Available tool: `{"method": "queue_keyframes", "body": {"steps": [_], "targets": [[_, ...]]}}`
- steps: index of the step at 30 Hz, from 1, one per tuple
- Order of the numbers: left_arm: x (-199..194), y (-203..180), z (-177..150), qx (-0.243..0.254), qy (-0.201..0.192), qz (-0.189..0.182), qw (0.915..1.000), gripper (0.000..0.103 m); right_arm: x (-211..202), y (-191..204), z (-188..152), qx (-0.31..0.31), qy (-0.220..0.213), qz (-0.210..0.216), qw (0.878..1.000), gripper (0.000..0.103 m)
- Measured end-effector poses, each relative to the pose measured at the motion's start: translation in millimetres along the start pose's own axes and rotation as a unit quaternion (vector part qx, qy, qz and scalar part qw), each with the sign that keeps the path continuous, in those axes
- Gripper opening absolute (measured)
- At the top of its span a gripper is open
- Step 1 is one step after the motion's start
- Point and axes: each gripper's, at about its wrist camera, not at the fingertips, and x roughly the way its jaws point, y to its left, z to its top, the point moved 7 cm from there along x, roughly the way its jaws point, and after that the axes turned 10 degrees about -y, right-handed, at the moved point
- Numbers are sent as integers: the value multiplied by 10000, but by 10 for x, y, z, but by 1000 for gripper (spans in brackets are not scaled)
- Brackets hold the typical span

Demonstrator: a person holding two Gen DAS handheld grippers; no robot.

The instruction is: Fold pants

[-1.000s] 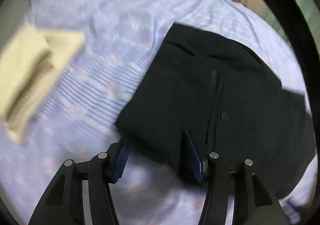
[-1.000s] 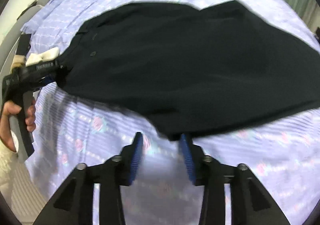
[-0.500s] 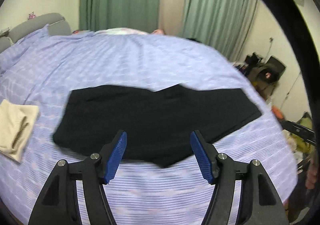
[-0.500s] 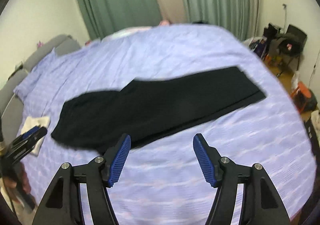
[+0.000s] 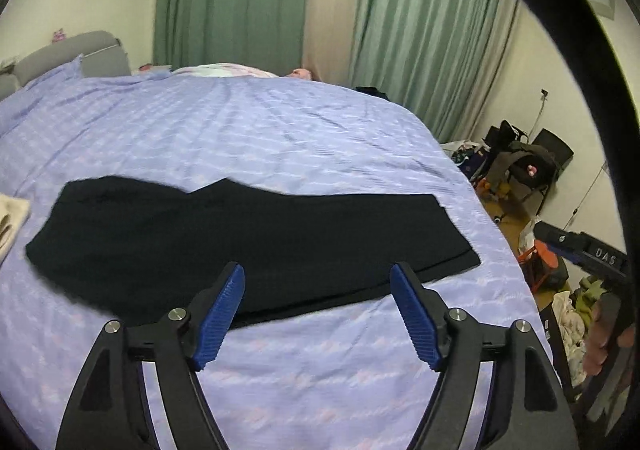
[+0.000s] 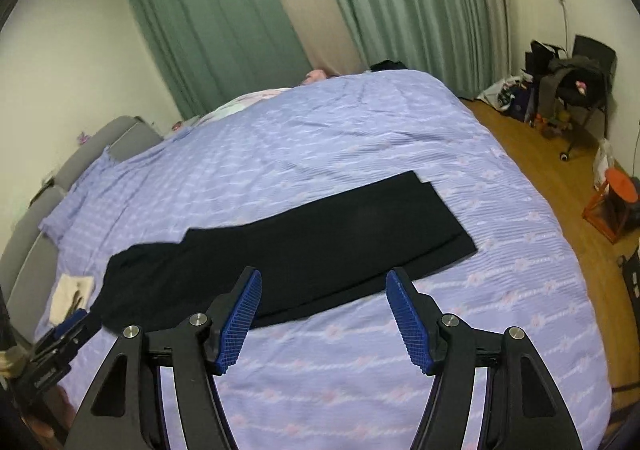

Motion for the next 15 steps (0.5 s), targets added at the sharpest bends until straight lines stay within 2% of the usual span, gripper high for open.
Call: {"method": "queue_keyframes", "body": {"steps": [4, 8, 15], "targets": [[587, -311, -22, 255, -60, -190, 9995, 80, 408, -483, 2, 321, -21, -109, 9994, 65], [1190, -600, -289, 485, 165, -221, 9984, 80, 965, -992, -104, 695, 182, -242, 9971, 54], [2043, -928, -711, 818, 517, -218, 9951, 80, 1840, -1656, -412, 1410, 571, -501, 9871, 53]]}}
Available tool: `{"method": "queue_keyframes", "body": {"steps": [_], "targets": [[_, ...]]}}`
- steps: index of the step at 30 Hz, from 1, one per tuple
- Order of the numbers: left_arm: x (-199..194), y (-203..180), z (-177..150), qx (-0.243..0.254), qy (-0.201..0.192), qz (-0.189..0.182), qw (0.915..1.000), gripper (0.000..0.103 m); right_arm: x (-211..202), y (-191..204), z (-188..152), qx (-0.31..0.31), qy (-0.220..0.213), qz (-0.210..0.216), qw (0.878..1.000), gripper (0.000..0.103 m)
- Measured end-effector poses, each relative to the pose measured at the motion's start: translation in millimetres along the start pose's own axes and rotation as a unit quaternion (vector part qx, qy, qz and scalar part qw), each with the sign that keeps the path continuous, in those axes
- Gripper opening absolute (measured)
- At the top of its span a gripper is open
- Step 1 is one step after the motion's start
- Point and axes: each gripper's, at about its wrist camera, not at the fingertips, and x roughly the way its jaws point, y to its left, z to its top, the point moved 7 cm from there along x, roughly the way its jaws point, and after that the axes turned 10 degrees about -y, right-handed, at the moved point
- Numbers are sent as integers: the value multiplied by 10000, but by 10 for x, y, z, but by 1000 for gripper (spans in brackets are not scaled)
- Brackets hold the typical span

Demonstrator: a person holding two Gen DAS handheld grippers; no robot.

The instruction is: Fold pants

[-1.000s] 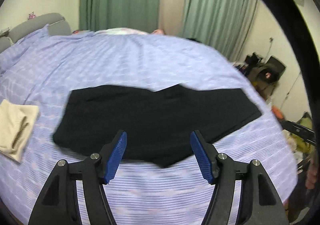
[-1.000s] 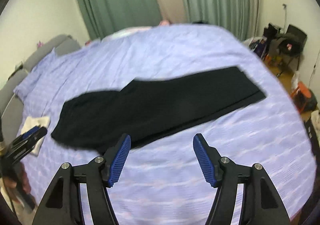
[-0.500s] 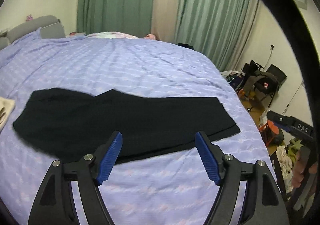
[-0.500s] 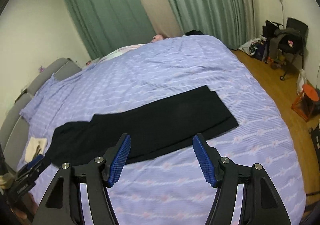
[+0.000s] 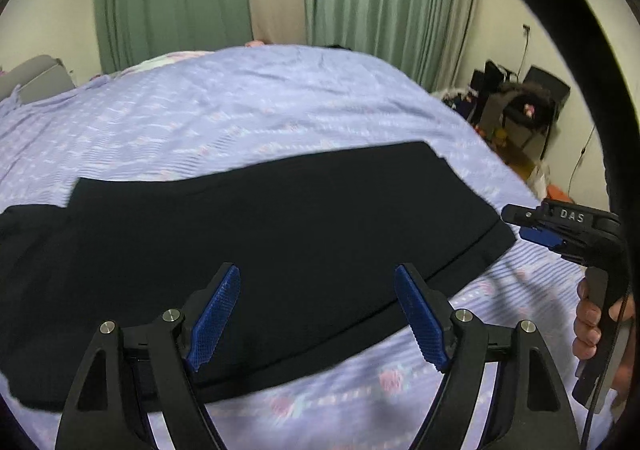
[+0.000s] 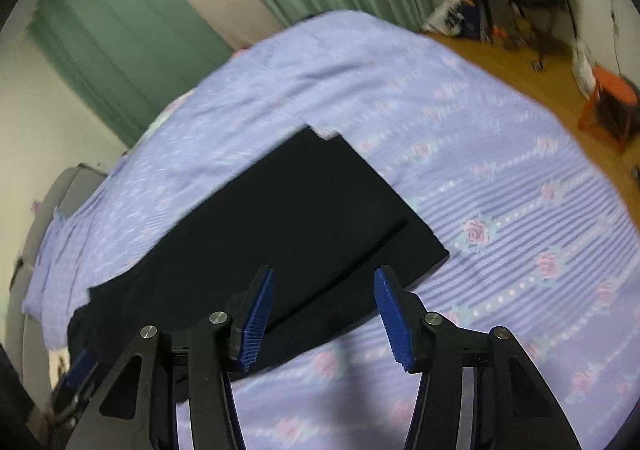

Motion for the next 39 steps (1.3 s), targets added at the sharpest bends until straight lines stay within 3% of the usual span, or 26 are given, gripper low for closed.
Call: {"method": "queue_keyframes", "body": {"steps": [3, 9, 10, 11, 13, 14, 20, 23, 27, 28, 30, 31, 32, 34, 39], "targets": [[190, -93, -54, -18, 162, -68, 9998, 80, 277, -156, -27, 103, 135, -112, 9998, 53], [185, -146, -125, -41, 245, -133, 9996, 80, 571, -211, 24, 315, 213, -109, 9992, 53], [178, -145, -142, -41, 262, -131, 9996, 80, 606, -198, 47, 285, 203, -133, 9993, 47], [175, -148, -157, -46, 284, -126, 9995, 80, 634, -198, 60, 263, 197, -216, 9992, 30], [177, -152, -193, -68, 326, -118, 9994, 80, 655, -215, 75, 134, 178, -399, 9990, 13], [168, -148, -202, -85, 342, -117, 9993, 80, 631, -209, 74, 86, 175, -387, 9991, 10], [98, -123, -246, -230, 384, -194, 9988, 80, 191, -277, 111, -212, -246, -509, 9982, 8], [116, -134, -318, -227, 520, -205, 9982, 80, 389, -361, -23, -343, 147, -692, 9969, 8], [69, -147, -359, -115, 517, -185, 9984, 80, 396, -340, -40, -662, 107, -853, 9941, 8], [62, -143, -360, -52, 509, -136, 9986, 80, 376, -356, -32, -576, 98, -849, 9947, 9], [26, -121, -365, 4, 479, -81, 9988, 80, 249, -412, -26, -274, 26, -797, 9964, 32], [-2, -101, -349, -14, 441, -78, 9990, 80, 161, -416, -3, -182, -98, -746, 9970, 55], [-15, -87, -323, -40, 405, -83, 9991, 80, 65, -400, 15, -95, -256, -574, 9980, 69], [-38, -59, -295, -98, 352, -74, 9993, 80, -48, -352, 0, 18, -399, -274, 9988, 71], [-22, -37, -280, -258, 359, -95, 9990, 80, 146, -411, -189, 512, 120, 140, 9985, 71]]}}
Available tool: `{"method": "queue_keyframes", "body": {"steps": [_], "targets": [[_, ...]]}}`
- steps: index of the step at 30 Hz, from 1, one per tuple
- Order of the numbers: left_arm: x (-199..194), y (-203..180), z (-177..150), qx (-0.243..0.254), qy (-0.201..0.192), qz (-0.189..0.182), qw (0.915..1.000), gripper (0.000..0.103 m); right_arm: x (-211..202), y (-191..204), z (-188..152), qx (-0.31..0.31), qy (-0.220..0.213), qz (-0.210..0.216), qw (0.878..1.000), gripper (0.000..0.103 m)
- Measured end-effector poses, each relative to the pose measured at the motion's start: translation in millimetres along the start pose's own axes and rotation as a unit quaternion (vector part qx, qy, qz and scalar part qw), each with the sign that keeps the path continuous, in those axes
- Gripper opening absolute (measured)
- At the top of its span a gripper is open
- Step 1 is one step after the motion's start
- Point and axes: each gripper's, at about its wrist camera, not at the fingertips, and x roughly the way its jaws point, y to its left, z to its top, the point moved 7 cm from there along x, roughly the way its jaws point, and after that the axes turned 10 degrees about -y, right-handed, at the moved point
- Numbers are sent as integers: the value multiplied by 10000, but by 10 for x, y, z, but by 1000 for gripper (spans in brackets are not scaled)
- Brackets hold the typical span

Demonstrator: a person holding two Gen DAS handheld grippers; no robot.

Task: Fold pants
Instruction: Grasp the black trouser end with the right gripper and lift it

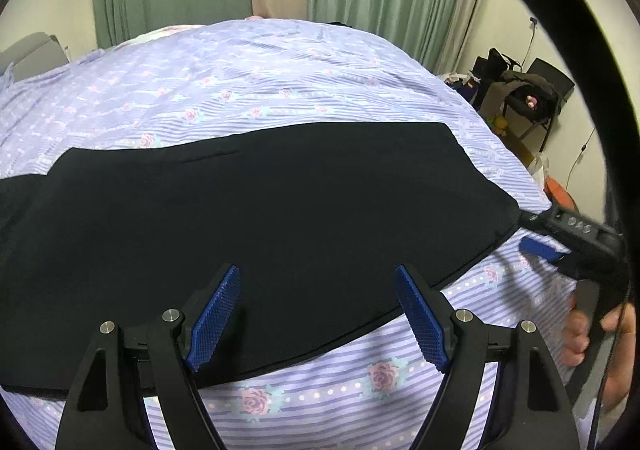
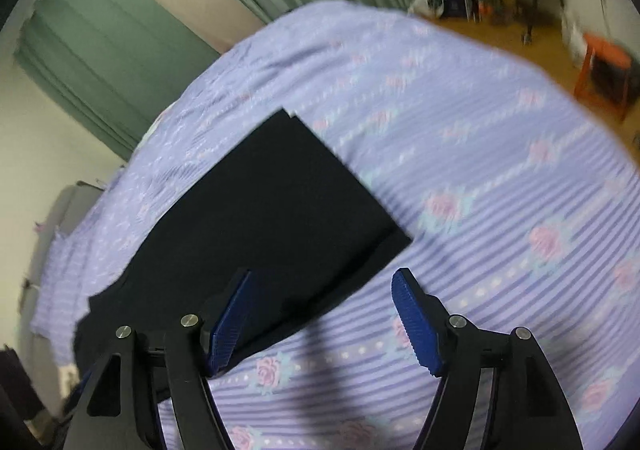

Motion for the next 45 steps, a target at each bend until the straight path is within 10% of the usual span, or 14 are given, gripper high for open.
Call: {"method": "queue_keyframes", "body": {"steps": [8, 11, 18, 23, 31, 37, 45], "targets": [[8, -85, -63, 187, 59, -45, 9998, 80, 349, -65, 143, 473, -162, 92, 9987, 67], [1, -98, -71, 144, 105, -69, 9998, 80, 386, -104, 243, 445, -183, -348, 9982, 15], [-52, -181, -35, -41, 69, -389, 9992, 80, -582, 43, 414, 213, -1030, -192, 9943, 10], [103, -195, -205, -20, 429, -419, 9982, 82, -279, -314, 133, 524, -365, -543, 9965, 10], [218, -126, -400, 359, 924, -493, 9939, 81, -393, -199, 193, 284, -513, -738, 9955, 11], [-575, 410, -10, -283, 47, -383, 9989, 81, -876, 515, 451, -1122, -1274, -918, 9812, 10], [-1372, 1634, 147, -703, -419, 298, 9962, 81, -1395, 2377, 445, -3385, -2070, -146, 9178, 11]]}}
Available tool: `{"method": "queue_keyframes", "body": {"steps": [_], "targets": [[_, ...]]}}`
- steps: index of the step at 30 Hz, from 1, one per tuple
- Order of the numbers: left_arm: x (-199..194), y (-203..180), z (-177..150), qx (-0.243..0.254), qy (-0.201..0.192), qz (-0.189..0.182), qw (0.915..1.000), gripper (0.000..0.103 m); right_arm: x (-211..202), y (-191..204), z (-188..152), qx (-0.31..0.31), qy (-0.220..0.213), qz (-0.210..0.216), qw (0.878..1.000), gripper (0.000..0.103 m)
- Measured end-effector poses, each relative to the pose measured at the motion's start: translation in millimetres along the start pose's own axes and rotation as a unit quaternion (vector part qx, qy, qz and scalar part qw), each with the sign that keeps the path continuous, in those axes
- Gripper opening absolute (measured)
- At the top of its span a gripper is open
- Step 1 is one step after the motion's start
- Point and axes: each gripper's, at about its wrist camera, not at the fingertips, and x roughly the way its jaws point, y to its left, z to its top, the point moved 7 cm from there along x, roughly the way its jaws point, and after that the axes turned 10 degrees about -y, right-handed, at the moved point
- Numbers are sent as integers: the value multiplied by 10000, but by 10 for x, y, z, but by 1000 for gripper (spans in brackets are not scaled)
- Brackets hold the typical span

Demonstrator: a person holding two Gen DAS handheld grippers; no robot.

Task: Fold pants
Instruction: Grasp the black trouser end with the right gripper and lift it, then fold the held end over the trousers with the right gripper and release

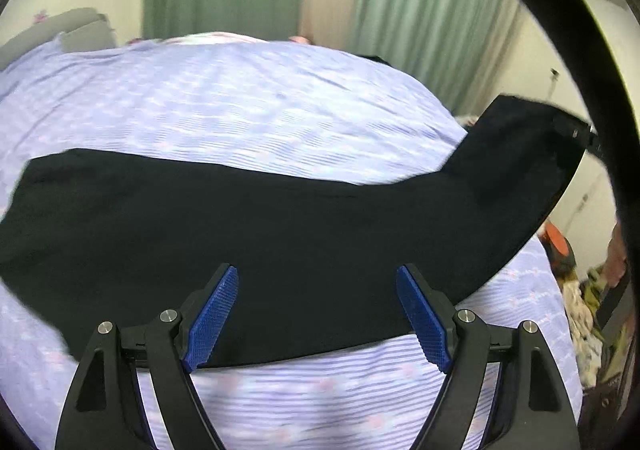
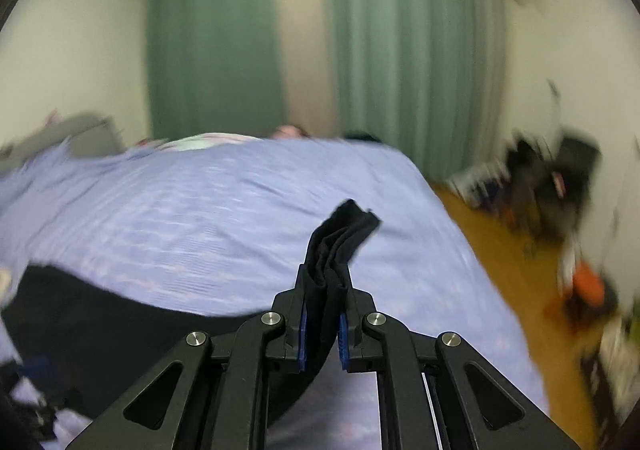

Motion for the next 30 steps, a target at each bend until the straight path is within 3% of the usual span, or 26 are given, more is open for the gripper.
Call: {"method": "queue_keyframes", "body": {"steps": [4, 7, 10, 14, 18, 23, 25, 26, 27, 30], "targets": [[-249, 589, 134, -338, -121, 240, 9991, 81, -63, 1088, 276, -931, -297, 681, 9929, 11], [-369, 999, 195, -573, -182, 339, 9976, 82, -22, 1814, 224, -1350, -254, 1120, 9842, 11], [-390, 1379, 186, -735, -129, 480, 9961, 82, 73, 2538, -24, -1529, 15, 1654, 9743, 11], [-292, 1790, 72, -876, 27, 641, 9941, 82, 368, 3315, -659, -1602, 826, 2213, 9584, 11], [-248, 2153, -64, -989, 157, 834, 9915, 82, 522, 3669, -1244, -1567, 1502, 2444, 9451, 11], [-321, 2293, -225, -987, 200, 1003, 9898, 82, 512, 3917, -1603, -1557, 1797, 2573, 9366, 13], [-361, 2258, -237, -997, 214, 1056, 9892, 82, 513, 3961, -1666, -1428, 1978, 2710, 9312, 22], [-413, 2269, -256, -1000, 210, 1115, 9885, 82, 506, 3982, -1692, -1328, 2087, 2799, 9276, 35], [-525, 2251, -312, -1005, 202, 1169, 9878, 82, 487, 4048, -1739, -1212, 2196, 2944, 9222, 40], [-753, 2362, -342, -1057, 148, 1332, 9853, 82, 301, 4132, -1701, -782, 2422, 3353, 9071, 42]]}}
